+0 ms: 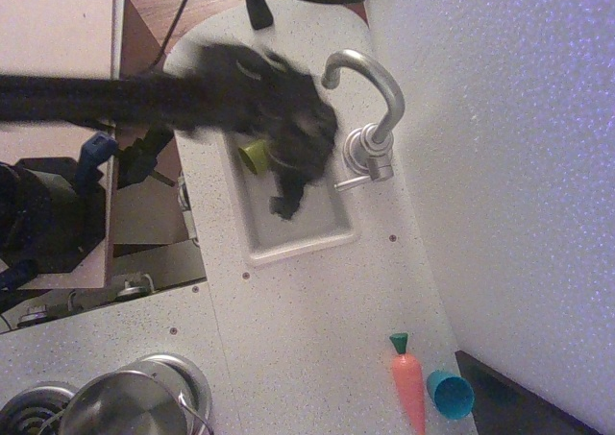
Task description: Turn faucet left
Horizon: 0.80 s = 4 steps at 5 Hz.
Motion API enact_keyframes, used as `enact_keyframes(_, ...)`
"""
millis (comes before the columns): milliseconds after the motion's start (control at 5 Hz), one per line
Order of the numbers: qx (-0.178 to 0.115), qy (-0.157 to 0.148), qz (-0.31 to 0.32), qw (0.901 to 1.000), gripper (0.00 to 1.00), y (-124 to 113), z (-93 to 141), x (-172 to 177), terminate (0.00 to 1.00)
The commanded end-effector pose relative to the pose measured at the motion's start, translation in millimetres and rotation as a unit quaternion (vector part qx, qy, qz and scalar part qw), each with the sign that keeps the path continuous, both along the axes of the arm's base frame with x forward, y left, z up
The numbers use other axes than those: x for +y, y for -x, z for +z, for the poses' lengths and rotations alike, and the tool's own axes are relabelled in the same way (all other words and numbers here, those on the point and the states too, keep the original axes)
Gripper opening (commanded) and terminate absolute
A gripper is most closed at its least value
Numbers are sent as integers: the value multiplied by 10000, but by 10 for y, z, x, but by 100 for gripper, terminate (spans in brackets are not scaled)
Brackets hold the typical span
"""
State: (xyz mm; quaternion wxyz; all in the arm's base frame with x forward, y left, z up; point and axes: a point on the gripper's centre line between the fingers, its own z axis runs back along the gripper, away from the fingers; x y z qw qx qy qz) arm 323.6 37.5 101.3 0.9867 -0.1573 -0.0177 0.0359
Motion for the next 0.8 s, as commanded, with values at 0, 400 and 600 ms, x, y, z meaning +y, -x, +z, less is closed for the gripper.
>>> enact_keyframes(0,-1052,984,1220,9820,100,-17,351,850,0)
enact_keyframes(400,-625,506,1117,9905,100,50,14,856,0)
enact_keyframes(600,-654,558,1002,9912,100,125,-64,720,0)
